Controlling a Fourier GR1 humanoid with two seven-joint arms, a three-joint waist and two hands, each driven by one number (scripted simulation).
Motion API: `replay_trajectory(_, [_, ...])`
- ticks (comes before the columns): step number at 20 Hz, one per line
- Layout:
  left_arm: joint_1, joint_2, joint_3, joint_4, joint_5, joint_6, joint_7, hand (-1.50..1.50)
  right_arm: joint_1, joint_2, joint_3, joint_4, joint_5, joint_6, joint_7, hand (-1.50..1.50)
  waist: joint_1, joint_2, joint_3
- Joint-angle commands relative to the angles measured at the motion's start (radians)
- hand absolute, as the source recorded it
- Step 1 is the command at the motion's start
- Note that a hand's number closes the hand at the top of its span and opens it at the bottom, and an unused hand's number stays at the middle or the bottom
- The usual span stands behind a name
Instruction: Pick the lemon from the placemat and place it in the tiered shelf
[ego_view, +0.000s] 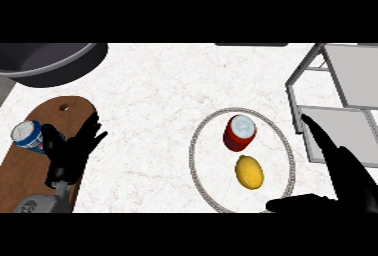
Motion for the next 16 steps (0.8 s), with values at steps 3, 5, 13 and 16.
replay_trajectory(3, [0.026, 0.004, 0.022, 0.050, 0.004, -0.033, 0.002, 0.00, -0.130, 0.078, 0.080, 0.101, 0.042, 0.093, 0.201, -1.50, -0.010, 0.003, -0.004])
replay_trajectory(5, [0.011, -0.029, 0.014, 0.063, -0.010, -0.006, -0.003, 0.00, -0.158, 0.140, 0.120, 0.197, 0.101, 0.055, 0.181, -1.50, -0.010, 0.005, -0.004])
replay_trajectory(13, [0.020, -0.024, 0.019, 0.018, -0.037, 0.018, 0.044, 0.00, -0.081, 0.212, 0.194, 0.209, 0.287, 0.047, 0.229, -1.50, -0.022, 0.000, -0.003])
replay_trajectory(16, [0.034, -0.015, 0.033, 0.004, -0.028, -0.010, 0.034, 0.00, -0.114, 0.229, 0.131, 0.231, 0.268, 0.099, 0.233, -1.50, -0.019, 0.001, -0.003])
